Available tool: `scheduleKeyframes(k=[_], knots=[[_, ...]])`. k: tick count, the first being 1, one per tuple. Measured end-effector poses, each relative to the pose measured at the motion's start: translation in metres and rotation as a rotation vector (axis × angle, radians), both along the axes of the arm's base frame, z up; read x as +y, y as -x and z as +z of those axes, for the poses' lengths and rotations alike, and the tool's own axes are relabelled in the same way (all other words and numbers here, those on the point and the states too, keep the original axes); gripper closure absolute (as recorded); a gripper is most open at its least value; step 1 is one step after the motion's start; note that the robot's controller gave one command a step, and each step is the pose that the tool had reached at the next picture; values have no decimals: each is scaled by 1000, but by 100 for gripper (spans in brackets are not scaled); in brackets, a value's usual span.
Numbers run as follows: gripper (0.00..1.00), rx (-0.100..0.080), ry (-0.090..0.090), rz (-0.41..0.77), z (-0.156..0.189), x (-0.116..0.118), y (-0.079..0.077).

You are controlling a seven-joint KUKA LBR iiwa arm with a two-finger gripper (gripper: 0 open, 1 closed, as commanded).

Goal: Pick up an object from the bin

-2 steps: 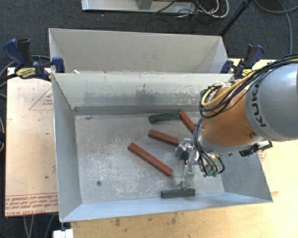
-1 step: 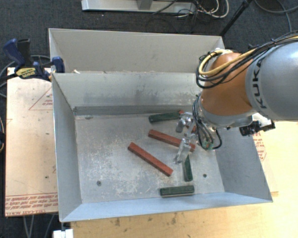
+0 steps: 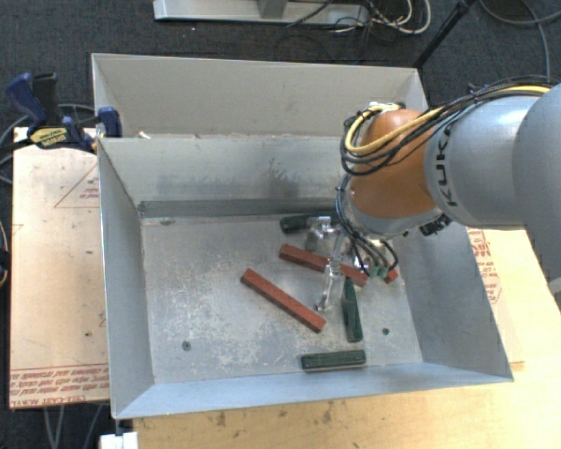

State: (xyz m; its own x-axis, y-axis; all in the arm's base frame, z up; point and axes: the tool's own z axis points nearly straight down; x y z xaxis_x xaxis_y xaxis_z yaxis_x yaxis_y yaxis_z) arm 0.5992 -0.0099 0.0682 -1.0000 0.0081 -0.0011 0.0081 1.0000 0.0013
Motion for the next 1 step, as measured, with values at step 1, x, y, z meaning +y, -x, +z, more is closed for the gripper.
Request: scheduleKeyframes(k=[1], knots=[[100,-3,0,-1,2,-1,-1]])
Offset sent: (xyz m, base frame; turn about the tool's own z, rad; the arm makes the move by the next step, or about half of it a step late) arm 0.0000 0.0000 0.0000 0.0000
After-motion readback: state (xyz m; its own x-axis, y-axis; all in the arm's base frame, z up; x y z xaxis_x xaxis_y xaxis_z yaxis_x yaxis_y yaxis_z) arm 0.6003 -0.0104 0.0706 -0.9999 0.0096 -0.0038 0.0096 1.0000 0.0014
